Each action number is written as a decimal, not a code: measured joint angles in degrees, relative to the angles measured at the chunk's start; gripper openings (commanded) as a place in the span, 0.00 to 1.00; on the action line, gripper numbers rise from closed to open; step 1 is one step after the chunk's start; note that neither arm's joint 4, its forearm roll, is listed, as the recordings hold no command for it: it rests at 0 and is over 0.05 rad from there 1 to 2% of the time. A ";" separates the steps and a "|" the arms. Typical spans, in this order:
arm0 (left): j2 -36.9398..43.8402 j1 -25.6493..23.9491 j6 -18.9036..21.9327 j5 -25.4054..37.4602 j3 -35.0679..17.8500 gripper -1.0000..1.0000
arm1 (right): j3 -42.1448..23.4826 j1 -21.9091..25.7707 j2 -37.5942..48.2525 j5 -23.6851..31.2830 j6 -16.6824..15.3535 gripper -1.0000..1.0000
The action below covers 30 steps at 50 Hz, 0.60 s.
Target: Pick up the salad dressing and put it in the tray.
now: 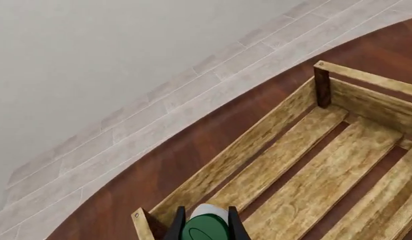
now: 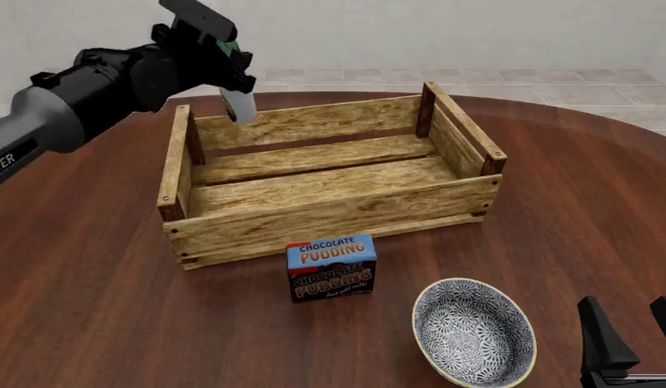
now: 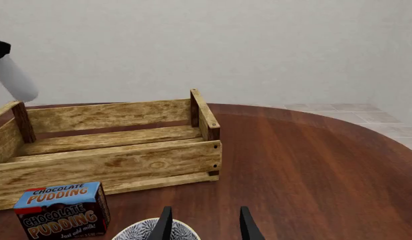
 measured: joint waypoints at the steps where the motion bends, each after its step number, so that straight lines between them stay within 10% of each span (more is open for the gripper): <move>1: 0.51 -0.07 -0.02 -0.27 -0.24 0.00 | 0.00 0.00 0.00 0.00 0.00 1.00; 30: 11.86 -1.37 2.65 -10.94 -0.73 0.00 | 0.00 0.00 0.00 0.00 0.00 1.00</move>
